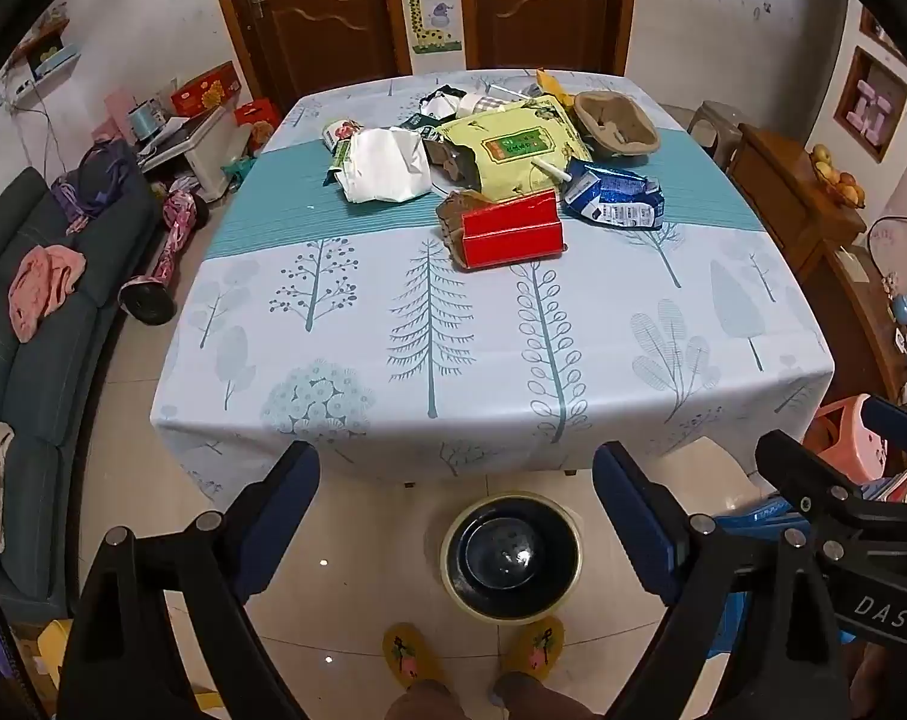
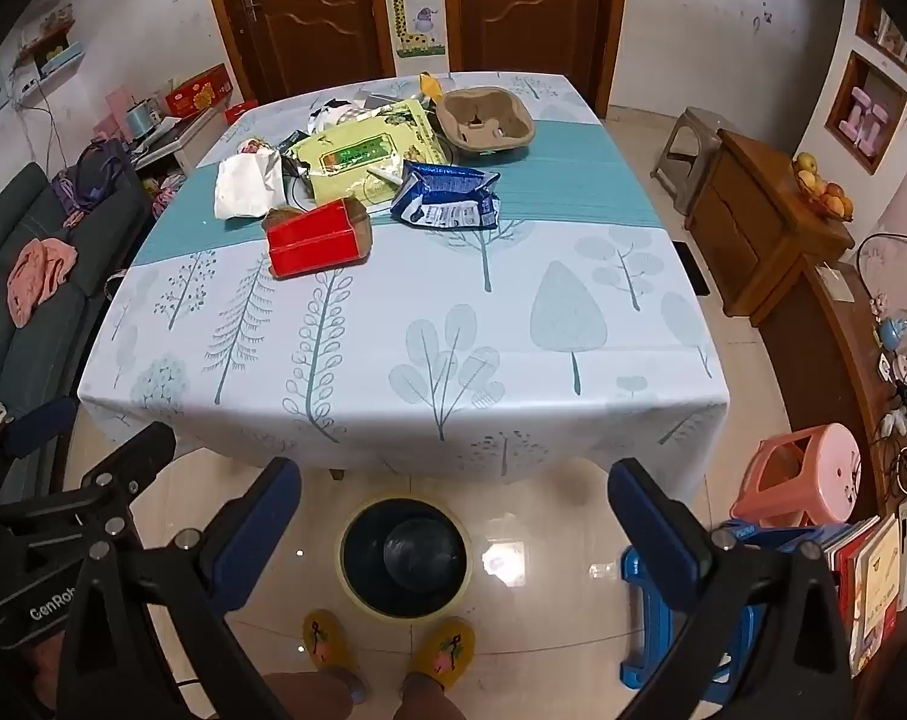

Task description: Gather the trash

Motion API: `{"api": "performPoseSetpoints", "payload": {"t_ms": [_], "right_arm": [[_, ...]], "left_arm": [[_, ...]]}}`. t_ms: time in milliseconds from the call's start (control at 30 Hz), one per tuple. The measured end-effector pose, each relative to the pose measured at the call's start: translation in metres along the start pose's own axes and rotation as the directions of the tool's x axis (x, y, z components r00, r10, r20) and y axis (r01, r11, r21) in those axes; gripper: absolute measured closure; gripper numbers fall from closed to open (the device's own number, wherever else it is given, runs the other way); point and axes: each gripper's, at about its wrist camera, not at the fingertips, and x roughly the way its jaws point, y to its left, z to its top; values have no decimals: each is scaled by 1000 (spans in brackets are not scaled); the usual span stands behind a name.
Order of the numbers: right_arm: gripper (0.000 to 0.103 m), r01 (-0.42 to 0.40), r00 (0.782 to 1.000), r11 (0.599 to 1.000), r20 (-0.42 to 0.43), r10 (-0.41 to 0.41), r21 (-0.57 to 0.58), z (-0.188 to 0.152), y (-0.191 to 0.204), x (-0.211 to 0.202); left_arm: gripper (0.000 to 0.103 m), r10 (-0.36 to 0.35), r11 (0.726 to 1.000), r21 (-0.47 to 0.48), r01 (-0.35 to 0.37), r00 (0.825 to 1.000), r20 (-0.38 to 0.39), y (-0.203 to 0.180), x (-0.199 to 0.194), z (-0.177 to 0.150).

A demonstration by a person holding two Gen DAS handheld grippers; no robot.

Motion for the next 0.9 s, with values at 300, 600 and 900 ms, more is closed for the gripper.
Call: {"api": "performPoseSetpoints", "payload": {"t_ms": [300,600,900], "right_arm": [[1,3,1000,1000,-3,-3,5,-4,-1,0],[1,-3,1000,1000,-4,3,4,-7,-2,-1],[1,7,1000,1000,-4,-7,11,-11,-5,-2]], "left_arm": [[12,-19,1000,0,19,1000,-10,-6,-1,-2],[12,-34,999,-4,34,999,-11,0,-4,-8],[12,-35,999,10,35,999,-8,-3,-6,-12]]}}
